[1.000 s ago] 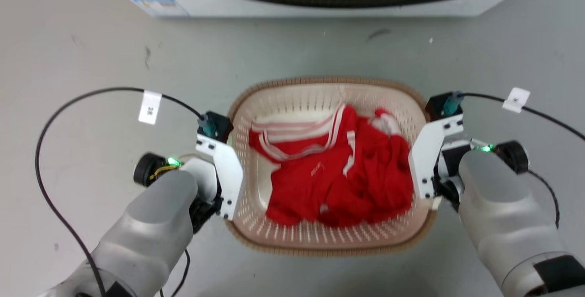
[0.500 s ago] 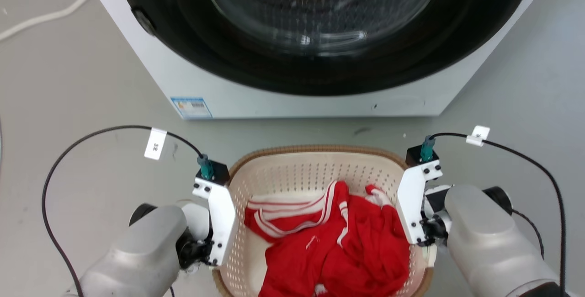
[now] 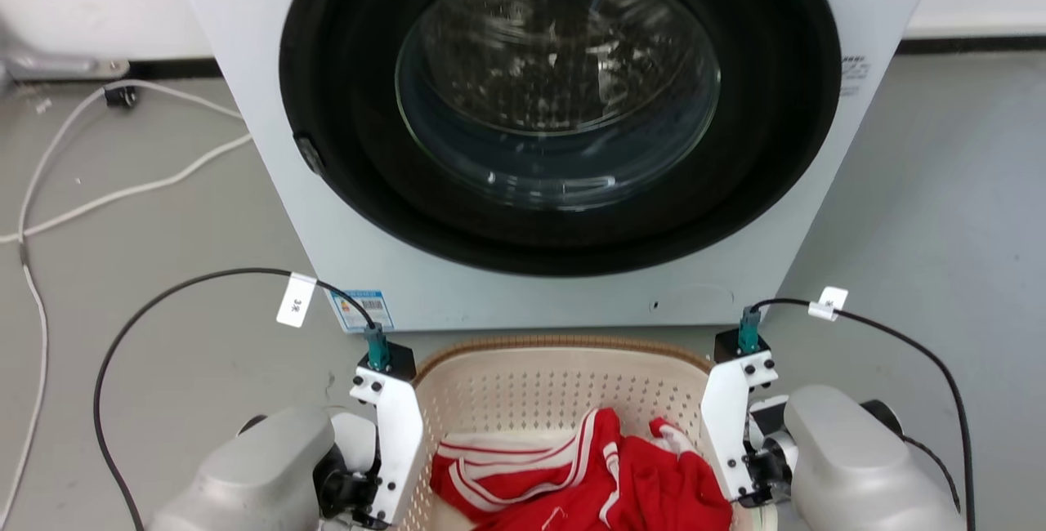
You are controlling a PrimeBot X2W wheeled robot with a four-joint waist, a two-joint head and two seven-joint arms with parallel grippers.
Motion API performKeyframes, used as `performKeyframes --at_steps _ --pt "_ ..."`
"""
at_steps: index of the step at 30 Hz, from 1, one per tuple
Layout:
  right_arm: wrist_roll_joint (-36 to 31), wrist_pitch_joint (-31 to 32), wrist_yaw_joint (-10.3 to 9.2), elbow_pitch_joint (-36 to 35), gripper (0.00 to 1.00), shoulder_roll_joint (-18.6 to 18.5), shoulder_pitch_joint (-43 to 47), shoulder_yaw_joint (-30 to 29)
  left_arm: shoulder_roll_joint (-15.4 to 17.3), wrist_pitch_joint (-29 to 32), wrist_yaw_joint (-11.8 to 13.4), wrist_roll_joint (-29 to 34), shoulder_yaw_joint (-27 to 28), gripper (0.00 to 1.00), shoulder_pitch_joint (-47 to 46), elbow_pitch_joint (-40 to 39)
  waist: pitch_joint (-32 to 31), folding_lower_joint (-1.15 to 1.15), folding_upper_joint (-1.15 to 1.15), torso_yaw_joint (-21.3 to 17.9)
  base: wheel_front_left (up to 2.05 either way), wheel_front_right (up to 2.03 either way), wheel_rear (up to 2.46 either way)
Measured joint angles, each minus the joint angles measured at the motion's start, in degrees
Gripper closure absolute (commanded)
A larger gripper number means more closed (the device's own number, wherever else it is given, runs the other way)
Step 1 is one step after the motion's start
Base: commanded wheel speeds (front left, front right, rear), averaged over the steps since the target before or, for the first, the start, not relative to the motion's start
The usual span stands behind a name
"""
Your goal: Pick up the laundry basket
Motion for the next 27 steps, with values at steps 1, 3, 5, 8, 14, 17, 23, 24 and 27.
performKeyframes --at_steps 1,3,5,8,14,17,23,24,27 --pt "0.31 0.32 0.0 0.0 1.0 -0.02 0.35 0.3 0.01 0.38 0.01 -0.33 -0.14 1.0 0.26 -0.14 -0.78 0.0 0.0 0.02 0.0 0.0 0.0" --pt "0.86 0.55 0.0 0.03 1.0 -0.04 0.86 0.85 0.04 1.09 0.09 -0.52 -0.44 1.0 0.62 -0.35 -2.1 0.0 0.0 0.06 0.0 0.0 0.0" --pt "1.59 0.94 0.0 -0.04 1.0 -0.07 1.19 1.4 0.11 1.93 0.11 -0.75 -0.62 1.0 0.68 -0.41 -3.2 0.0 0.0 0.12 0.0 0.0 0.0" --pt "2.57 1.54 0.0 -0.42 1.0 -0.02 1.63 2.36 0.33 3.27 0.16 -0.79 -0.83 1.0 1.02 -0.46 -4.56 0.0 0.0 0.13 0.0 0.0 0.0" --pt "3.8 2.41 0.0 -0.69 1.0 -0.05 1.72 4.02 0.47 4.67 0.26 -0.05 -1.14 1.0 1.74 -1.23 -6.14 0.0 0.0 -0.07 0.0 0.0 0.0" --pt "4.34 2.71 -0.01 -0.7 1.0 -0.11 1.85 4.76 0.36 4.75 0.27 -0.01 -1.2 1.0 2.78 -1.31 -6.54 0.01 0.0 -0.24 0.0 0.0 0.0" --pt "4.98 2.78 -0.01 -0.29 1.0 -0.16 2.07 5.72 0.19 4.91 0.27 -0.21 -1.37 1.0 3.19 -1.29 -6.78 0.01 0.0 -0.31 0.0 0.0 0.0" --pt "5.06 2.78 -0.01 -0.16 1.0 -0.16 2.07 5.84 0.18 4.9 0.27 -0.29 -1.38 1.0 3.25 -1.29 -6.8 0.01 0.0 -0.31 0.0 0.0 0.0" --pt "5.37 2.69 -0.01 0.15 1.0 -0.16 2.06 6.14 0.13 4.88 0.27 -0.34 -1.42 1.0 3.39 -1.27 -6.83 0.01 0.0 -0.26 0.0 0.0 0.0"
